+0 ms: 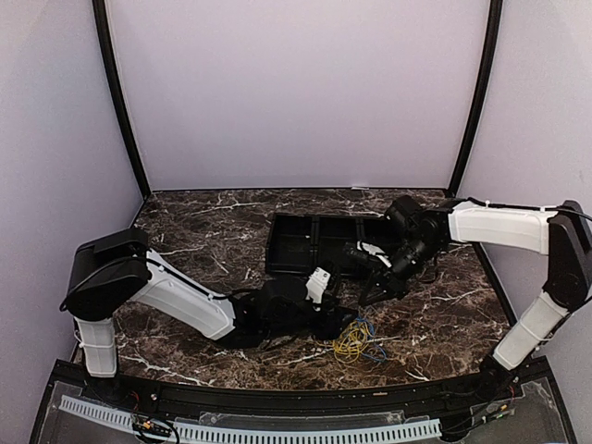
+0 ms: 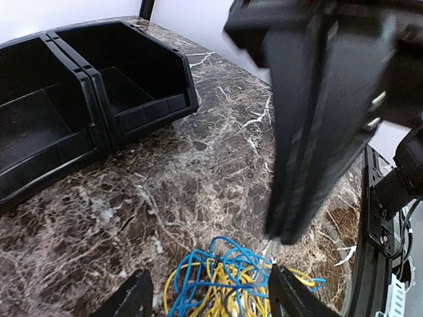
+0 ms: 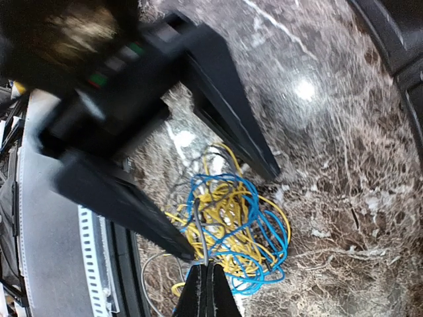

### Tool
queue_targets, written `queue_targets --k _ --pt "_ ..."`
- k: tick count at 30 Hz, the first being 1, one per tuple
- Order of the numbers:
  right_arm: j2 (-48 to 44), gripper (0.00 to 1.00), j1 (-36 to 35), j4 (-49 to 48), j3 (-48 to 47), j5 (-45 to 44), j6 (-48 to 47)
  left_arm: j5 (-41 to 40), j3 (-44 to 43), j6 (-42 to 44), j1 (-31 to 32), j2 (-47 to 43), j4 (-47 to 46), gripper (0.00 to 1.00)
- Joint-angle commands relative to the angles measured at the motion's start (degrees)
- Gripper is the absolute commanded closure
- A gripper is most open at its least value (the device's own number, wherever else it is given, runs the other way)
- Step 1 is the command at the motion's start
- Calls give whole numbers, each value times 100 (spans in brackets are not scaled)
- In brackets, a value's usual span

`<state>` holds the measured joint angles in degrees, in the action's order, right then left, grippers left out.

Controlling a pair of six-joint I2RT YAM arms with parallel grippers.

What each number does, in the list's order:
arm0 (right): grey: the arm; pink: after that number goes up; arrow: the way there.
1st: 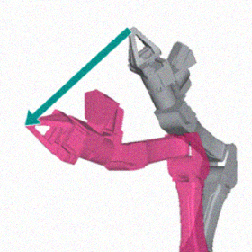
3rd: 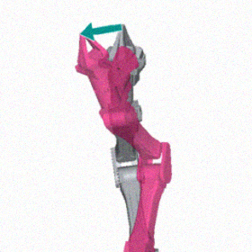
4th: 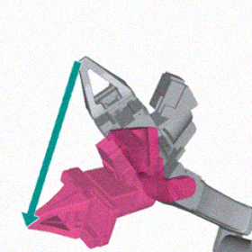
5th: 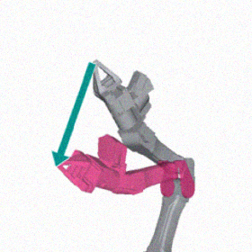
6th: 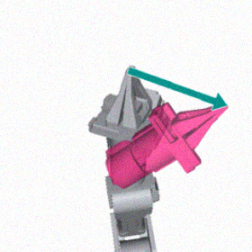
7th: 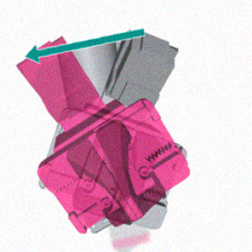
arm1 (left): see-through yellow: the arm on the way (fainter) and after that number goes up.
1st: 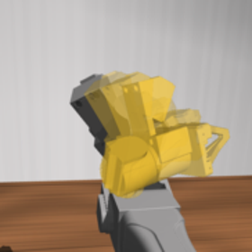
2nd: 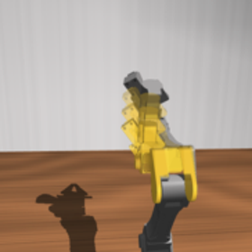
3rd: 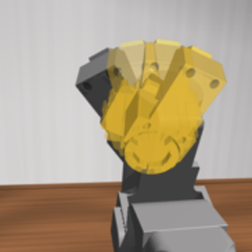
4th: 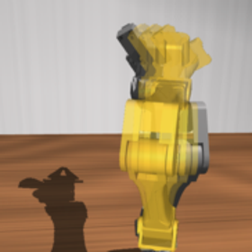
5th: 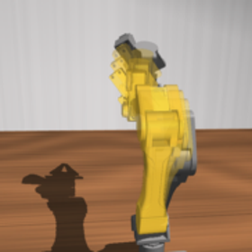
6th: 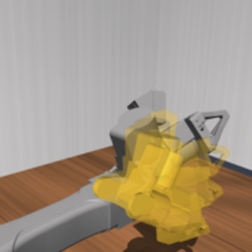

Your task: Untangle the cables

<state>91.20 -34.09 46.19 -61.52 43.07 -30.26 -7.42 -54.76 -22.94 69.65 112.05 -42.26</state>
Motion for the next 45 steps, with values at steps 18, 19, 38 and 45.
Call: queue_targets --k 18,19,38,45 --pt "-1366 100 120 1326 -3023 1376 -265 -226 -200 -150 31 920 -739 72" --pt "-1361 100 143 1362 -3238 1359 -262 -225 -192 -163 29 931 -748 72" --pt "-1636 100 1968 346 -5297 2553 780 -1 116 -382 31 915 -979 71" --pt "-2082 100 2206 -1027 -3896 1721 1400 99 372 -508 31 497 -1221 60"
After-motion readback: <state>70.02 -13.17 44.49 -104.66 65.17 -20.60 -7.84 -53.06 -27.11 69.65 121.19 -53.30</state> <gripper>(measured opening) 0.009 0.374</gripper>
